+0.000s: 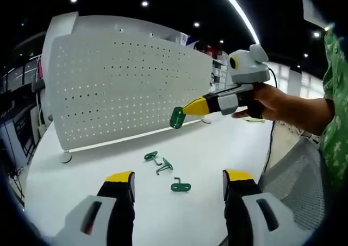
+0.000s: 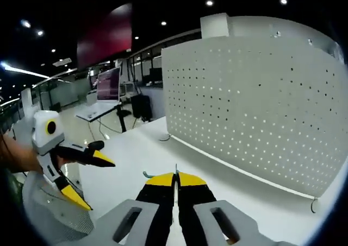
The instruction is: Insert the hook assembly into the mounting plate slot until the hook locks in place.
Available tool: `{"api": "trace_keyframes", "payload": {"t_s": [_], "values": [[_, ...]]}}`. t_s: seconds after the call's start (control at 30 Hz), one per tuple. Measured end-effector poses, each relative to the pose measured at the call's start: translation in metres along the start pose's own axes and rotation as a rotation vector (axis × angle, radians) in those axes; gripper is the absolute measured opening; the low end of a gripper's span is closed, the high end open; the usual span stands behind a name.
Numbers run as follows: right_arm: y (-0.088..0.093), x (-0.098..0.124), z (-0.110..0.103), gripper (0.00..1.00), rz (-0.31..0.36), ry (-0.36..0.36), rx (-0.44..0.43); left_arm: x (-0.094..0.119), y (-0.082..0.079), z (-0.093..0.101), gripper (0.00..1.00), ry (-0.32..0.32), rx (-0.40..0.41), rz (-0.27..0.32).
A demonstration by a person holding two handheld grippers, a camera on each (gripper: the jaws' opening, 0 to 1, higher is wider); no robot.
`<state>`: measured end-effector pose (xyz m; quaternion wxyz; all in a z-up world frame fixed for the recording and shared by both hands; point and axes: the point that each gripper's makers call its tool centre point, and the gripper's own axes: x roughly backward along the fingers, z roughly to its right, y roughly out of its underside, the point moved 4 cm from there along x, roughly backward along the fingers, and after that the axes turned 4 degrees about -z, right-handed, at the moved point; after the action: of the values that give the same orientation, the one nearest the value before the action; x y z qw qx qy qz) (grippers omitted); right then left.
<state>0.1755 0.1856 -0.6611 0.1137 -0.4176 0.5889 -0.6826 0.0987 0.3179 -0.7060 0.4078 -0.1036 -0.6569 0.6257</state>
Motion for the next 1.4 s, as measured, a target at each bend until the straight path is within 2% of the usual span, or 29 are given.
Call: {"api": "trace_keyframes", "payload": {"t_s": [0.37,0.47,0.6,1.1,1.4], "values": [[-0.008,0.01,-0.022,0.0,0.026,-0.054,-0.041,0.005,-0.015,0.004,0.56,-0.04,-0.052,0.054],[-0.01,0.011,-0.027,0.0,0.031,-0.071,-0.058,0.008,-0.028,0.004,0.47,-0.077,-0.099,0.116],[-0.011,0.014,-0.034,0.0,0.032,-0.086,-0.062,0.009,-0.039,0.008,0.4,-0.082,-0.101,0.159],[-0.013,0.021,-0.05,0.0,0.035,-0.13,-0.072,0.01,-0.059,0.021,0.2,-0.089,-0.191,0.231],[-0.015,0.022,-0.059,0.0,0.039,-0.162,-0.09,0.008,-0.061,0.022,0.17,-0.089,-0.211,0.242]]}}
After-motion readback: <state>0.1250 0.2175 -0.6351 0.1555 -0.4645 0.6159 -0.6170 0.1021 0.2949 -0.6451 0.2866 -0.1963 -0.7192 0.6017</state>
